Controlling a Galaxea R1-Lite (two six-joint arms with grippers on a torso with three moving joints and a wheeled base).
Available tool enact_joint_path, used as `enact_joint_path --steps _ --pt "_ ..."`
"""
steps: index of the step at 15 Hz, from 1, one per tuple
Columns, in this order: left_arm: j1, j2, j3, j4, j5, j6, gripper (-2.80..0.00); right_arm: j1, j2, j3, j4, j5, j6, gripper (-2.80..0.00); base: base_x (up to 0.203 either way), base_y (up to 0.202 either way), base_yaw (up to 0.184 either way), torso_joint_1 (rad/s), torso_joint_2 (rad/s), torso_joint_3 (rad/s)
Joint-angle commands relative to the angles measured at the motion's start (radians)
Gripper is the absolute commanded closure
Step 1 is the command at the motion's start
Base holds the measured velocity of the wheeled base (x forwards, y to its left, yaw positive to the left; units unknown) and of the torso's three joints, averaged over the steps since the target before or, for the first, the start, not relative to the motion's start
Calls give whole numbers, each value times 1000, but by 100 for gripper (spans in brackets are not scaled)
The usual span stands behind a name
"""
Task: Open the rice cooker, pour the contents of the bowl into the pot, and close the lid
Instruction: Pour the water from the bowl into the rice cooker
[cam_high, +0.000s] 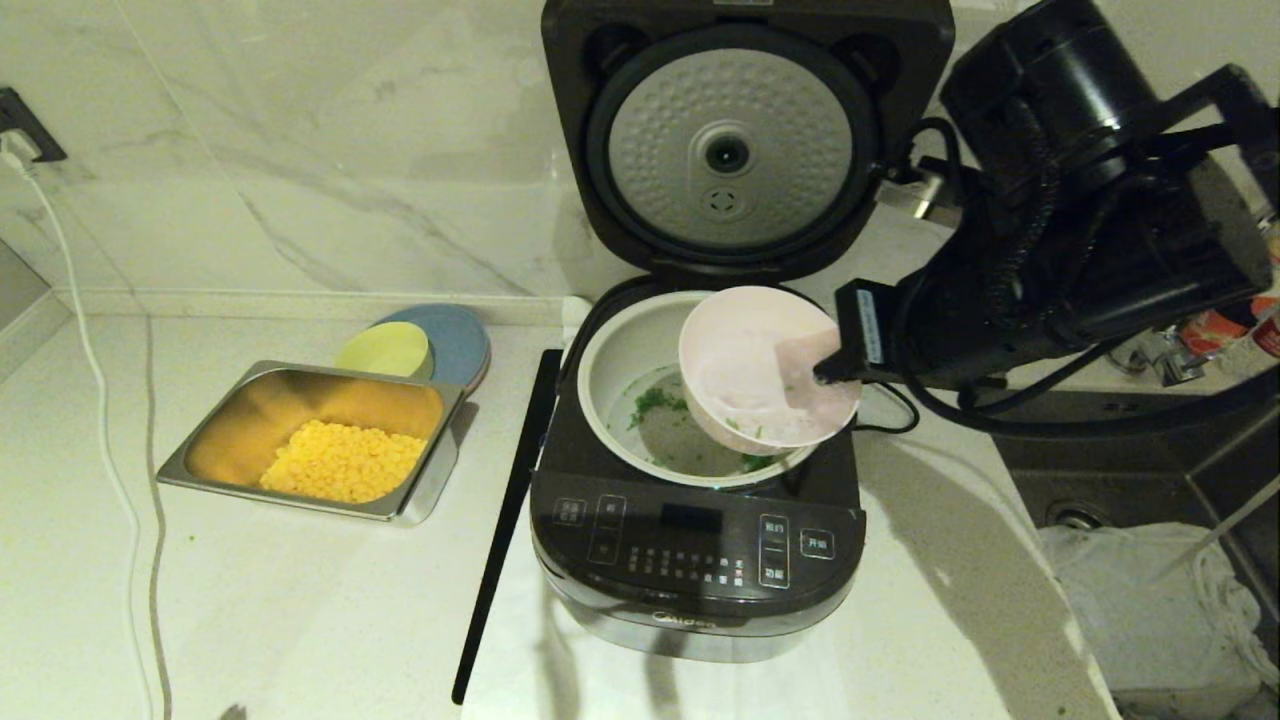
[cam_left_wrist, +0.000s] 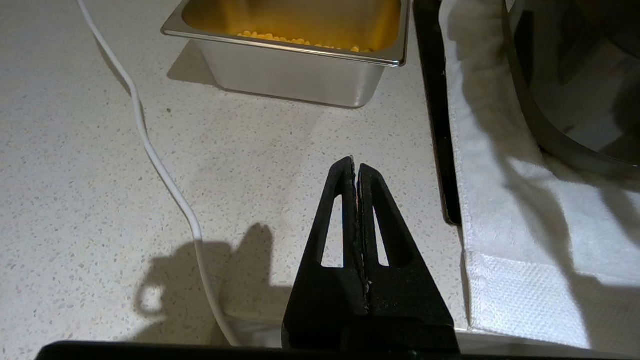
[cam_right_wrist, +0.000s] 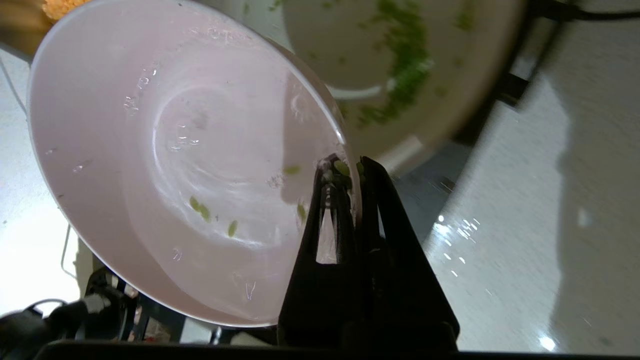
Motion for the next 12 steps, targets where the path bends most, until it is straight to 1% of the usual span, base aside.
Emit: enact_joint_path --steps 1,2,4,7,9,12 --pt "0 -1 9 0 1 1 0 56 118 -61 0 -43 10 0 0 0 0 0 0 0" --pt "0 -1 9 0 1 -1 0 77 142 -66 -28 -67 11 0 0 0 0 0 0 0" --pt "0 -1 9 0 1 -1 0 91 176 -67 -96 -118 13 0 0 0 0 0 0 0" --pt "0 -1 9 0 1 -1 0 93 201 -65 -156 -199 13 0 0 0 0 0 0 0" --pt "0 -1 9 0 1 1 0 91 206 -64 -194 -286 13 0 0 0 0 0 0 0" --pt "0 -1 9 0 1 -1 0 83 193 -59 -219 -352 12 0 0 0 0 0 0 0"
